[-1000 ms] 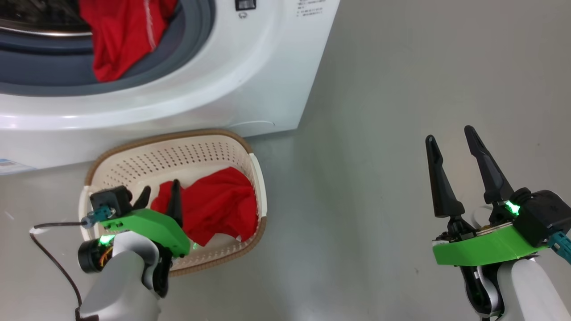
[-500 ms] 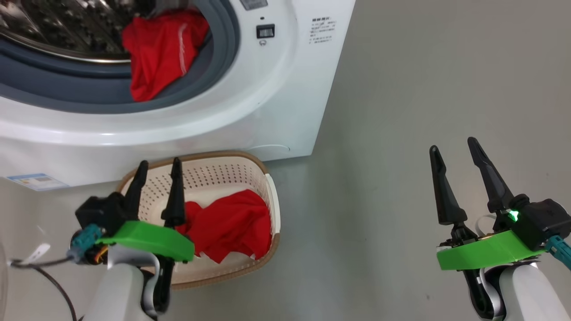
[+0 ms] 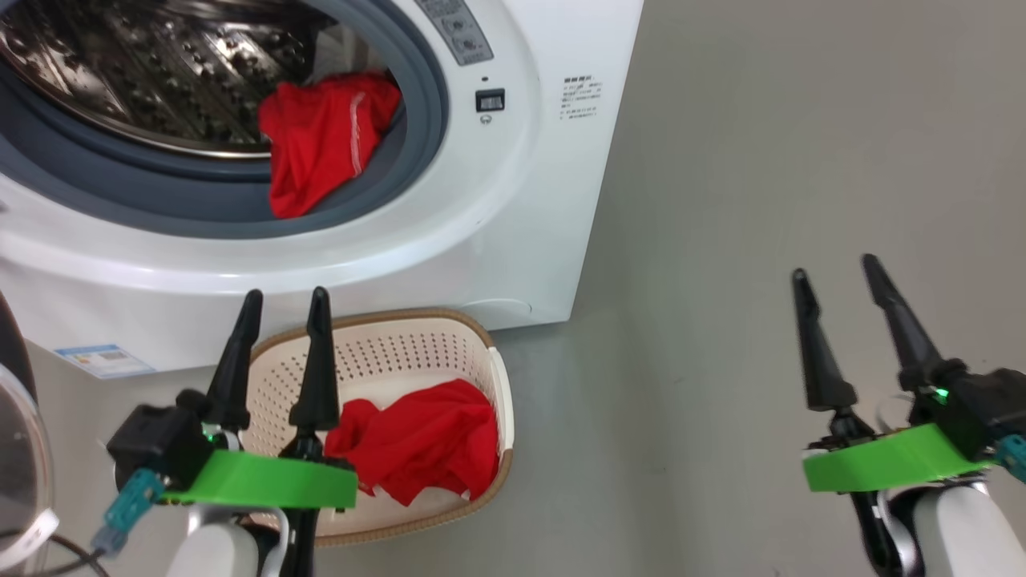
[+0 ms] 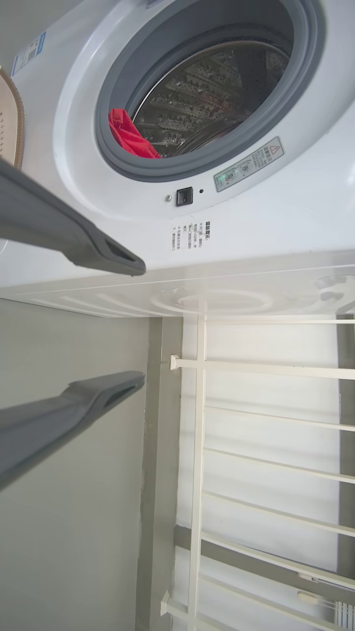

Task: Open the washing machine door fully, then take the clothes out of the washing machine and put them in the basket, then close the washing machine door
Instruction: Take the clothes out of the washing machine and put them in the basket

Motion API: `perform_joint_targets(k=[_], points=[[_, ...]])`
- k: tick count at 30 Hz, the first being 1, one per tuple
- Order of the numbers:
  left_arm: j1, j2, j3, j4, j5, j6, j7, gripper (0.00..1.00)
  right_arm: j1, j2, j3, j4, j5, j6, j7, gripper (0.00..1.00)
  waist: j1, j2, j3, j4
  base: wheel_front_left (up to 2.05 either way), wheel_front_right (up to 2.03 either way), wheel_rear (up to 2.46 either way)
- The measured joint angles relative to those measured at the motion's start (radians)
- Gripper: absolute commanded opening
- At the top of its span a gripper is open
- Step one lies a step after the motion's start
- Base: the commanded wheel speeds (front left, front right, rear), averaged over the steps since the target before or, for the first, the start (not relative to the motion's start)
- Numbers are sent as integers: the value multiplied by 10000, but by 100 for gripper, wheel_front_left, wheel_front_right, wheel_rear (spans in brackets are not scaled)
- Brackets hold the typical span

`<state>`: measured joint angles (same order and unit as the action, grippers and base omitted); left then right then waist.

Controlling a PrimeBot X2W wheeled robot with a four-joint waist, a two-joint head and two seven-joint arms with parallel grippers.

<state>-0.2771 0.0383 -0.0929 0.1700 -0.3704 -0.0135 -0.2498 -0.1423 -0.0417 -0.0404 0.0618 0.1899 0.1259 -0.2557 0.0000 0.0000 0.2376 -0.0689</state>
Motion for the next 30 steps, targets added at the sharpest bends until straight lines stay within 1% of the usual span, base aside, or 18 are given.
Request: perform_joint_targets(k=[3,6,20,25,30], points=[[348,2,-48,-499,2,150,-31,100,249,-12,-232,-240,2,0,0,100,0,0,-200,17,0,0,0],[732,8,-67,-738,31,393,-54,100,537,-2,-360,-460,2,0,0,100,0,0,-404,42,0,0,0],[1763,13,-109,-1060,188,589,-69,100,1316,19,-527,-905,-88,0,0,100,0,0,-1119,-15,0,0,0],[1987,15,-113,-1085,190,617,-69,100,1476,31,-527,-970,-140,0,0,100,0,0,-1338,-47,0,0,0],[2013,15,-151,-1085,339,761,-69,100,1641,35,-541,-1060,-245,0,0,100,0,0,-1534,-41,0,0,0]])
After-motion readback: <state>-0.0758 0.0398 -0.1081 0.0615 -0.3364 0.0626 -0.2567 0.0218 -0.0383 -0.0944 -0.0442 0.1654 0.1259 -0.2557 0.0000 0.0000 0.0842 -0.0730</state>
